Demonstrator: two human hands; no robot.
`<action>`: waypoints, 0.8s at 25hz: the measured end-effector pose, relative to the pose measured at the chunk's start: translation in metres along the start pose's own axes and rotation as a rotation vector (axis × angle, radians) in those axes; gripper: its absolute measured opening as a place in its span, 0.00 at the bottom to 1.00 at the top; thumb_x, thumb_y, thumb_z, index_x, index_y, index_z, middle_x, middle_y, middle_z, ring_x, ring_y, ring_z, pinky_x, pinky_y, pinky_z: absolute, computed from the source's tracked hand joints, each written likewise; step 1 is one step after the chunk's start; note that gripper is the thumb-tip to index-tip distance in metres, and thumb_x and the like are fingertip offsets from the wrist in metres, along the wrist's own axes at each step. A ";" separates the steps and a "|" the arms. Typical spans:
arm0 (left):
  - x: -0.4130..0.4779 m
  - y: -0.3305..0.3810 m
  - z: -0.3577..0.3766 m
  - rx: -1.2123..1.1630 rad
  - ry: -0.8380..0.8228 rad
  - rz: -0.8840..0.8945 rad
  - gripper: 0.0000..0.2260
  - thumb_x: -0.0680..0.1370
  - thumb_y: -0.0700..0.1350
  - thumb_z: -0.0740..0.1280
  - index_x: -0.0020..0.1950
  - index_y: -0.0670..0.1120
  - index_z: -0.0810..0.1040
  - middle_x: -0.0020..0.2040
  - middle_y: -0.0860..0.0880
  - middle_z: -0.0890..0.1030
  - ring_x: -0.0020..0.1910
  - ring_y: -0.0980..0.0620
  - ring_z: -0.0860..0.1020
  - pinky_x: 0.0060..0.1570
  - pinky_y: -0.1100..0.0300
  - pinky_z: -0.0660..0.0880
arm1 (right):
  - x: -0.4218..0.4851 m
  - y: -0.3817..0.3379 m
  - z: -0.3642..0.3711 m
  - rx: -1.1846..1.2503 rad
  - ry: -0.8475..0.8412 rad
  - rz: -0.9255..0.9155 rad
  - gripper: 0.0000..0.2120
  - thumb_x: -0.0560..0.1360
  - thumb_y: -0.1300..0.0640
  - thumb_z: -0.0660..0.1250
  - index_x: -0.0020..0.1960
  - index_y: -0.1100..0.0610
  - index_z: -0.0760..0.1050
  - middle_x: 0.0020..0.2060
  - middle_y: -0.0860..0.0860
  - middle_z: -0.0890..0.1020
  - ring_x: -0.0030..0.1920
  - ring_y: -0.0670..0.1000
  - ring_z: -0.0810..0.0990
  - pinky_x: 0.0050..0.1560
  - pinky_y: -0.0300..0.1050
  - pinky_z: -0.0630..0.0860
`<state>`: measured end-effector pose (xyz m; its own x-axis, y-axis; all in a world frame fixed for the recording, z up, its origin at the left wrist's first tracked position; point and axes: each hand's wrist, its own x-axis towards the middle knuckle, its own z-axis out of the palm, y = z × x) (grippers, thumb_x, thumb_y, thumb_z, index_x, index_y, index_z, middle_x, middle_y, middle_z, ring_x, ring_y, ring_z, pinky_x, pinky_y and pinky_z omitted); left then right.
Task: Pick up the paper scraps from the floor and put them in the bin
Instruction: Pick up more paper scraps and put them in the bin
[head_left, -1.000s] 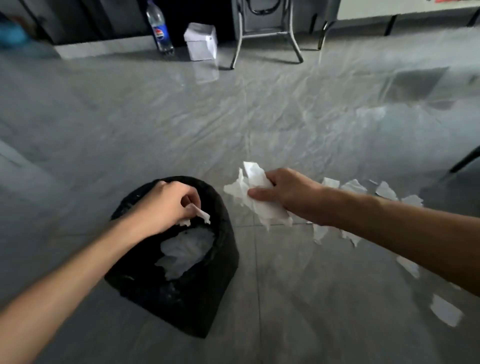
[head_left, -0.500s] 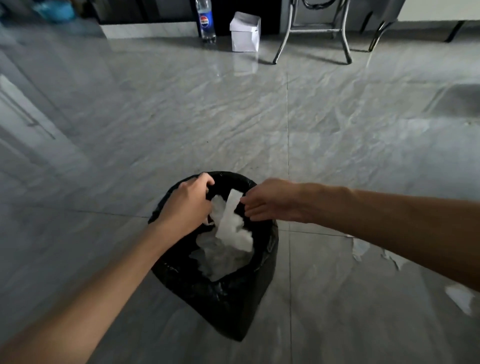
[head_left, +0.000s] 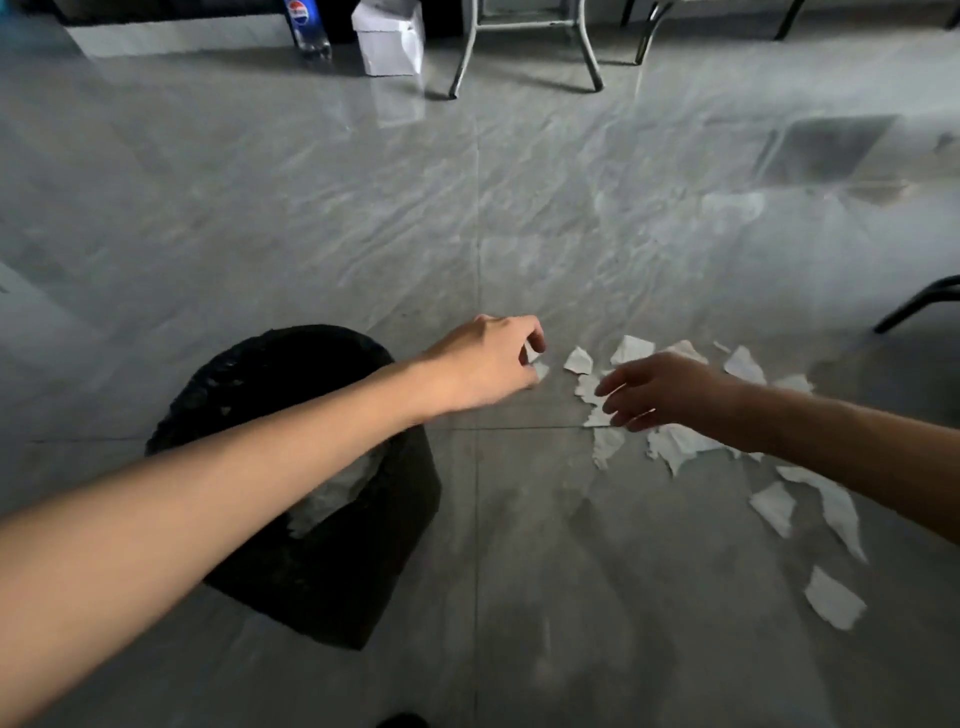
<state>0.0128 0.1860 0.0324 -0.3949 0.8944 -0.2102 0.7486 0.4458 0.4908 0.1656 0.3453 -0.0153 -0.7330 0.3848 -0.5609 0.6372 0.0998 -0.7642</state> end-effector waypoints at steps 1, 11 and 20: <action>0.013 0.019 0.014 0.013 -0.051 0.035 0.14 0.74 0.44 0.67 0.59 0.48 0.76 0.51 0.50 0.82 0.49 0.51 0.78 0.44 0.62 0.69 | -0.003 0.027 -0.018 -0.120 0.042 0.008 0.09 0.73 0.68 0.66 0.53 0.65 0.78 0.43 0.60 0.82 0.39 0.53 0.80 0.40 0.41 0.77; 0.104 0.082 0.160 0.303 -0.399 0.142 0.17 0.73 0.43 0.66 0.62 0.46 0.73 0.61 0.43 0.78 0.60 0.43 0.75 0.49 0.58 0.70 | -0.066 0.273 -0.087 -0.948 0.110 0.235 0.19 0.65 0.48 0.72 0.52 0.51 0.70 0.53 0.51 0.78 0.50 0.54 0.79 0.41 0.46 0.71; 0.117 0.008 0.252 0.302 -0.166 -0.063 0.20 0.73 0.48 0.70 0.61 0.45 0.68 0.59 0.41 0.73 0.54 0.37 0.77 0.50 0.47 0.75 | -0.031 0.303 -0.086 -0.364 0.329 0.018 0.11 0.69 0.62 0.67 0.49 0.51 0.75 0.38 0.48 0.78 0.38 0.48 0.78 0.33 0.33 0.70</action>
<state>0.1066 0.3029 -0.2009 -0.3719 0.8472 -0.3793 0.8590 0.4690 0.2054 0.4015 0.4422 -0.2023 -0.6442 0.6530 -0.3983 0.7341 0.3818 -0.5615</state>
